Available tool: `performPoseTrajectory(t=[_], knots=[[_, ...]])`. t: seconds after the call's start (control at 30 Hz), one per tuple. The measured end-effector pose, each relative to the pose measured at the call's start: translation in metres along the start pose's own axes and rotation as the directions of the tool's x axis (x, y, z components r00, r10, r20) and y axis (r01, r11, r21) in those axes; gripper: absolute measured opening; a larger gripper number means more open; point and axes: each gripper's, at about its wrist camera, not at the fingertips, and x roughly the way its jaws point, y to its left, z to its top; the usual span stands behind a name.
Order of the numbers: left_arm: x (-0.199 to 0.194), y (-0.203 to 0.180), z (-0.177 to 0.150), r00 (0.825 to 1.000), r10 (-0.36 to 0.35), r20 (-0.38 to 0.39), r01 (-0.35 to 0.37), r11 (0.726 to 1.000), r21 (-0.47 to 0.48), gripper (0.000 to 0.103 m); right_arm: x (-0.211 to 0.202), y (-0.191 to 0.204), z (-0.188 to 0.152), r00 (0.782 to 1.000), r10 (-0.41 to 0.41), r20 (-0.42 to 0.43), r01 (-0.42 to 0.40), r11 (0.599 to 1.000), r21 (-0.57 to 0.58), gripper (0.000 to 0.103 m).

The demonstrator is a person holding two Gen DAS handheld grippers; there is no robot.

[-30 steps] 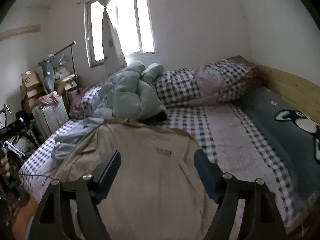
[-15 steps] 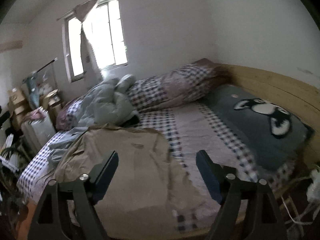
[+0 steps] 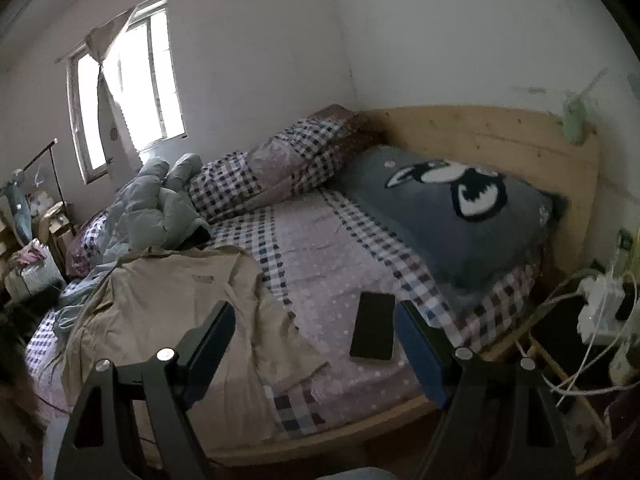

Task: Fold clothes
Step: 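Withdraw both open grippers from the garment laid flat on the bed, then grasp the beige shirt sleeve edge with the left gripper and lift it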

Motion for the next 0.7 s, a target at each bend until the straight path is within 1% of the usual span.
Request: performPoseTrajectory(t=[0.1, 0.2, 0.27, 0.33, 0.47, 0.6, 0.7], knots=[[0.048, -0.018, -0.018, 0.997, 0.056, -0.056, -0.056, 0.998, 0.011, 0.085, 0.001, -0.012, -0.009, 1.0, -0.013, -0.003, 0.013, 1.0, -0.001, 0.085], [0.097, -0.03, -0.034, 0.984, 0.107, -0.14, -0.107, 0.994, 0.01, 0.085, 0.006, -0.024, -0.016, 0.999, -0.032, -0.011, 0.032, 0.999, -0.002, 0.085], [0.123, -0.039, -0.047, 0.977, 0.126, -0.173, -0.123, 0.992, 0.029, 0.085, 0.013, -0.03, -0.022, 0.998, -0.05, -0.026, 0.05, 0.999, -0.002, 0.085], [0.145, -0.051, -0.057, 0.972, 0.14, -0.187, -0.128, 0.989, 0.071, 0.085, 0.02, -0.038, -0.026, 0.998, -0.055, -0.04, 0.055, 0.998, 0.004, 0.085], [0.183, -0.075, -0.073, 0.968, 0.148, -0.203, -0.115, 0.98, 0.164, 0.085, 0.032, -0.052, -0.033, 0.997, -0.056, -0.056, 0.057, 0.998, 0.028, 0.085], [0.214, -0.095, -0.084, 0.963, 0.156, -0.22, -0.103, 0.966, 0.236, 0.085, 0.042, -0.063, -0.04, 0.996, -0.054, -0.073, 0.057, 0.997, 0.043, 0.085], [0.231, -0.104, -0.089, 0.958, 0.175, -0.229, -0.108, 0.955, 0.277, 0.085, 0.048, -0.07, -0.046, 0.995, -0.055, -0.087, 0.06, 0.997, 0.054, 0.085]])
